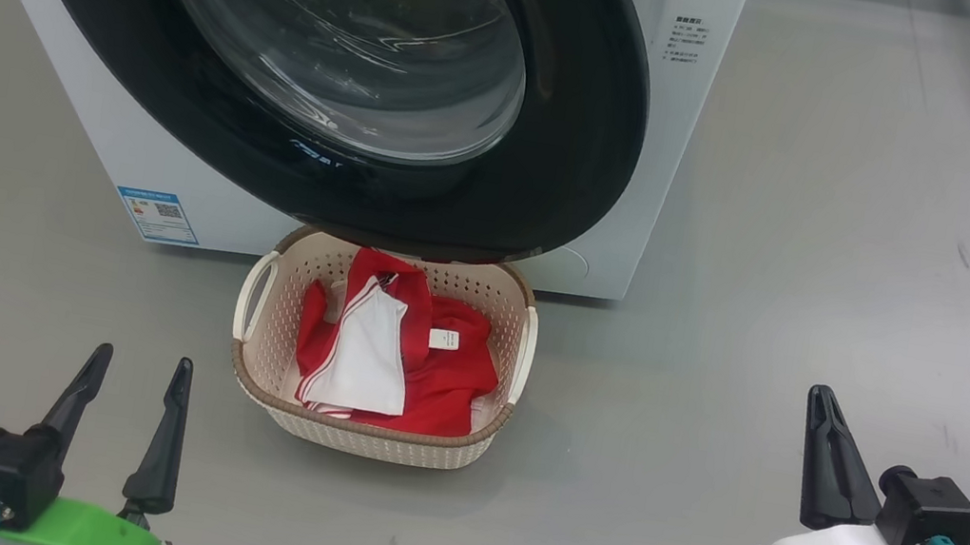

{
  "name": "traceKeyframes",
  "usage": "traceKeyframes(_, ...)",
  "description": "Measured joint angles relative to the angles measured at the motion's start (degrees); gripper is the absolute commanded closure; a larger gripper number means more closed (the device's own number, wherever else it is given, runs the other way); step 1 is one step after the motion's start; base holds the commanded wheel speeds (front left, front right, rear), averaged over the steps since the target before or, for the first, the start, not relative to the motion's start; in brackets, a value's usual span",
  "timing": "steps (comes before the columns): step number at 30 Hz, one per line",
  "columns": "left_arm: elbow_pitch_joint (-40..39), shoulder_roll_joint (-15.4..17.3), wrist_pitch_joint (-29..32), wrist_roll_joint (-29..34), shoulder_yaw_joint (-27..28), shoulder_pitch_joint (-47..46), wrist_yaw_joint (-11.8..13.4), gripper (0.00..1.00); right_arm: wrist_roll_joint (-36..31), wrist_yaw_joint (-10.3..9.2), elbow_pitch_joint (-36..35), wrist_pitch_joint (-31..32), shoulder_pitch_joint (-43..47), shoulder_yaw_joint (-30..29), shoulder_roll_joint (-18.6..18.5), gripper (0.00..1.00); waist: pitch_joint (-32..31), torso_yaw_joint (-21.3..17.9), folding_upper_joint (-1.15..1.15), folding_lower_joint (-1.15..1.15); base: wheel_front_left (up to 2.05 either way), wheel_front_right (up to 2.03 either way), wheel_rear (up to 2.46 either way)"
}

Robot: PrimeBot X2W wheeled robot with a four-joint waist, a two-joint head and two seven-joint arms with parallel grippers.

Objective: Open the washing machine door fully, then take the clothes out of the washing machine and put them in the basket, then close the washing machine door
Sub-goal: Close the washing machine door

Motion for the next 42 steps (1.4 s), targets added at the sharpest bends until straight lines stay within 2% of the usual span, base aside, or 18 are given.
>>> traceKeyframes(5, 0.23, -0.60, 0.00, 0.07, -0.92, -0.10, 0.00, 0.00, -0.02, 0.00, -0.02, 0.19, 0.00, -0.44, -0.88, 1.00, 0.20, 1.22, 0.00, 0.00, 0.00, 0.00, 0.00)
traceKeyframes(15, 0.70, -2.10, -0.40, 0.07, -2.67, -0.79, -0.04, 0.00, -1.37, 0.29, 0.11, 2.41, -1.76, -1.11, -4.91, 1.00, 0.27, 5.37, 0.00, 0.00, 0.00, 0.00, 0.00)
traceKeyframes(24, 1.29, -3.00, -0.84, 0.09, -4.44, -2.77, -0.84, 0.00, -1.90, 2.90, 1.45, 4.54, -9.09, -0.35, -6.95, 1.00, 1.09, 10.20, 0.00, 0.00, 0.00, 0.00, 0.00)
traceKeyframes(29, 1.91, -3.21, -1.25, 0.09, -4.88, -3.67, -1.37, 0.00, -1.70, 5.17, 2.69, 5.94, -13.52, 0.97, -6.77, 1.00, 1.58, 13.08, 0.00, 0.00, 0.00, 0.00, 0.00)
traceKeyframes(42, 2.89, -4.45, -2.34, 0.09, -5.12, -5.26, -1.88, 0.00, -1.70, 7.33, 8.14, 8.54, -24.74, 1.51, -6.71, 1.00, 3.74, 18.29, 0.00, 0.00, 0.00, 0.00, 0.00)
